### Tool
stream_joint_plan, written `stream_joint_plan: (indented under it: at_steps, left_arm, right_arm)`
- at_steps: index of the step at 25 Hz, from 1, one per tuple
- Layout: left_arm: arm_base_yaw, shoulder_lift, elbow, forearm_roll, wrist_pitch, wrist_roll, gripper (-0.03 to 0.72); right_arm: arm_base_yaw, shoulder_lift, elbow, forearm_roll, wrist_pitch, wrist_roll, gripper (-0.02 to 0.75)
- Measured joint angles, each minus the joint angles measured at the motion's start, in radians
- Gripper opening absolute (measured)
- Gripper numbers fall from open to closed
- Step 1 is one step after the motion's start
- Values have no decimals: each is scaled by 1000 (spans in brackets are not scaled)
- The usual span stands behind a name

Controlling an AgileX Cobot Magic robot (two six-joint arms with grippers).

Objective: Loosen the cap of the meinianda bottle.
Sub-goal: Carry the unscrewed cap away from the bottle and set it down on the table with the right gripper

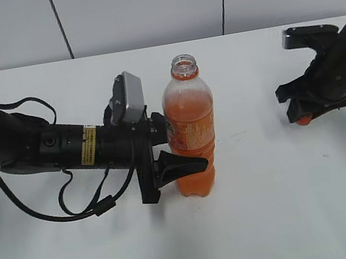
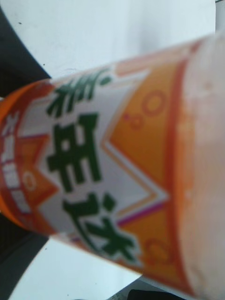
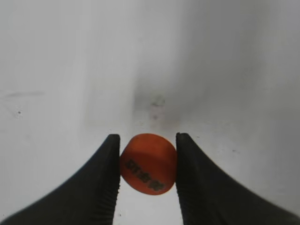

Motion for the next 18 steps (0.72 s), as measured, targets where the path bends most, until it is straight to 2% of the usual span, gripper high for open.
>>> stream_joint_plan:
  at_steps: [2,5,10,18]
  left_arm:
    - [0,0,0,0,0,0,399]
    - [0,0,0,-1,0,0,399]
    - [0,0,0,-1,1,0,399]
    - [0,0,0,-3,2,0,399]
  right_arm:
    - [0,44,-11,58,-8,-59,270]
    - [0,86,-23,83,-24,-85,270]
    - [0,91,-27,9,-65,-92,277]
    - [0,91,-27,-45,-72,-94,494]
